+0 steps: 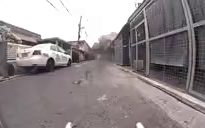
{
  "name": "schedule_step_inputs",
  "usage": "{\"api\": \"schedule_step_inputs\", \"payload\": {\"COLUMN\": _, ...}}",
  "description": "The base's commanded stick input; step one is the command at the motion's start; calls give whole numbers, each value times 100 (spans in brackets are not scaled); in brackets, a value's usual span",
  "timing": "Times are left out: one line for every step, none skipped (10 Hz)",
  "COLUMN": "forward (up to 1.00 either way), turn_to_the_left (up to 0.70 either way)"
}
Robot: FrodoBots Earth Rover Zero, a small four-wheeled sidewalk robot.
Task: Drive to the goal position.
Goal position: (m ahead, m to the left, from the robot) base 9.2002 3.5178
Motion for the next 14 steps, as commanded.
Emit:
{"api": "schedule_step_inputs", "payload": {"forward": 68, "turn_to_the_left": 14}}
{"api": "schedule_step_inputs", "payload": {"forward": 68, "turn_to_the_left": 13}}
{"api": "schedule_step_inputs", "payload": {"forward": 68, "turn_to_the_left": 7}}
{"api": "schedule_step_inputs", "payload": {"forward": 68, "turn_to_the_left": 1}}
{"api": "schedule_step_inputs", "payload": {"forward": 69, "turn_to_the_left": 0}}
{"api": "schedule_step_inputs", "payload": {"forward": 69, "turn_to_the_left": 0}}
{"api": "schedule_step_inputs", "payload": {"forward": 69, "turn_to_the_left": 0}}
{"api": "schedule_step_inputs", "payload": {"forward": 69, "turn_to_the_left": 0}}
{"api": "schedule_step_inputs", "payload": {"forward": 69, "turn_to_the_left": 1}}
{"api": "schedule_step_inputs", "payload": {"forward": 69, "turn_to_the_left": 1}}
{"api": "schedule_step_inputs", "payload": {"forward": 69, "turn_to_the_left": 1}}
{"api": "schedule_step_inputs", "payload": {"forward": 69, "turn_to_the_left": 1}}
{"api": "schedule_step_inputs", "payload": {"forward": 69, "turn_to_the_left": 1}}
{"api": "schedule_step_inputs", "payload": {"forward": 69, "turn_to_the_left": 1}}
